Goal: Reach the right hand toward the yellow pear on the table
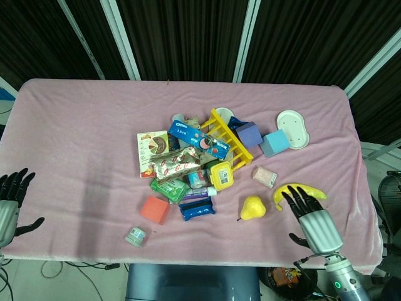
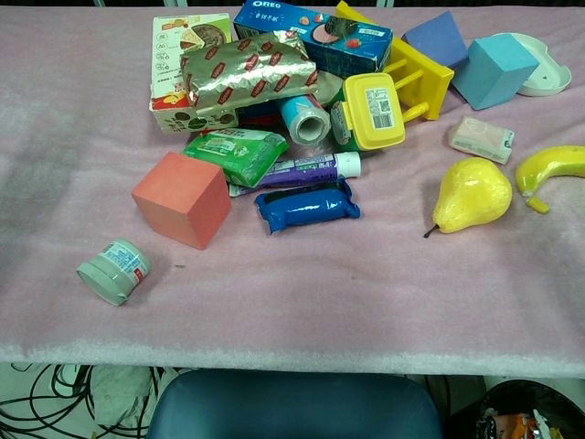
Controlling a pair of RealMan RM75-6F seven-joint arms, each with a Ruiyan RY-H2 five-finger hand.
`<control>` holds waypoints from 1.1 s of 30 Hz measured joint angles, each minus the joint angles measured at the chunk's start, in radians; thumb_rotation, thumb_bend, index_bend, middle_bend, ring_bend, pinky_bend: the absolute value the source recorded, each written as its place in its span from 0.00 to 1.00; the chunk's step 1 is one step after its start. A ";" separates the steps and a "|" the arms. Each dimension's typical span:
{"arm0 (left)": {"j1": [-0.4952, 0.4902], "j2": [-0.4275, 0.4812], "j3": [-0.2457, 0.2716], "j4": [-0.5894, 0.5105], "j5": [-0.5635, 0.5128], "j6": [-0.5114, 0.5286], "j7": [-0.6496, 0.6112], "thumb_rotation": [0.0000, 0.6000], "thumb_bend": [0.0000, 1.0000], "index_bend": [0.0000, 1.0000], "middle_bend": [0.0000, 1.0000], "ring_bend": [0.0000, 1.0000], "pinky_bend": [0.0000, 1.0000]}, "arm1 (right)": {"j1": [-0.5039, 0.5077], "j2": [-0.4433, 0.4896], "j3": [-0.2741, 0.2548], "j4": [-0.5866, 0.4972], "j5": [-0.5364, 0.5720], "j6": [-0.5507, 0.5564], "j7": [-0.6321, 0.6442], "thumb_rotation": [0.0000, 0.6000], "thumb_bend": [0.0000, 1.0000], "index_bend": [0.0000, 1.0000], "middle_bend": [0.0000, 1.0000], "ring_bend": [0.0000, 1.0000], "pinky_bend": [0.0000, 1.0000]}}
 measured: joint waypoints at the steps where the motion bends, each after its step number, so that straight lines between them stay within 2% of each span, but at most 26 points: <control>1: 0.000 0.000 0.000 0.000 0.000 -0.001 -0.001 1.00 0.00 0.00 0.00 0.00 0.00 | 0.009 -0.009 0.001 -0.006 0.004 -0.020 -0.009 1.00 0.11 0.00 0.00 0.00 0.23; 11: -0.001 0.004 0.000 -0.002 -0.009 -0.009 -0.009 1.00 0.00 0.00 0.00 0.00 0.00 | 0.097 -0.157 0.046 -0.021 0.077 -0.160 -0.123 1.00 0.12 0.00 0.00 0.00 0.23; 20: -0.004 0.003 -0.002 -0.002 -0.023 -0.022 -0.010 1.00 0.00 0.00 0.00 0.00 0.00 | 0.166 -0.262 0.116 0.065 0.185 -0.245 -0.174 1.00 0.14 0.00 0.00 0.00 0.23; 24: -0.007 0.003 -0.005 -0.002 -0.032 -0.031 -0.013 1.00 0.00 0.00 0.00 0.00 0.00 | 0.181 -0.294 0.130 0.098 0.234 -0.271 -0.177 1.00 0.15 0.03 0.01 0.00 0.23; 29: -0.009 0.006 -0.007 -0.006 -0.039 -0.037 -0.015 1.00 0.00 0.00 0.00 0.00 0.00 | 0.187 -0.328 0.122 0.156 0.265 -0.289 -0.180 1.00 0.21 0.18 0.10 0.07 0.28; 32: -0.009 0.007 -0.008 -0.007 -0.041 -0.038 -0.017 1.00 0.00 0.00 0.00 0.00 0.00 | 0.188 -0.347 0.116 0.194 0.281 -0.295 -0.174 1.00 0.28 0.37 0.24 0.19 0.38; 33: -0.010 0.007 -0.008 -0.007 -0.041 -0.038 -0.018 1.00 0.00 0.00 0.00 0.00 0.00 | 0.188 -0.353 0.114 0.204 0.288 -0.297 -0.170 1.00 0.32 0.48 0.33 0.28 0.46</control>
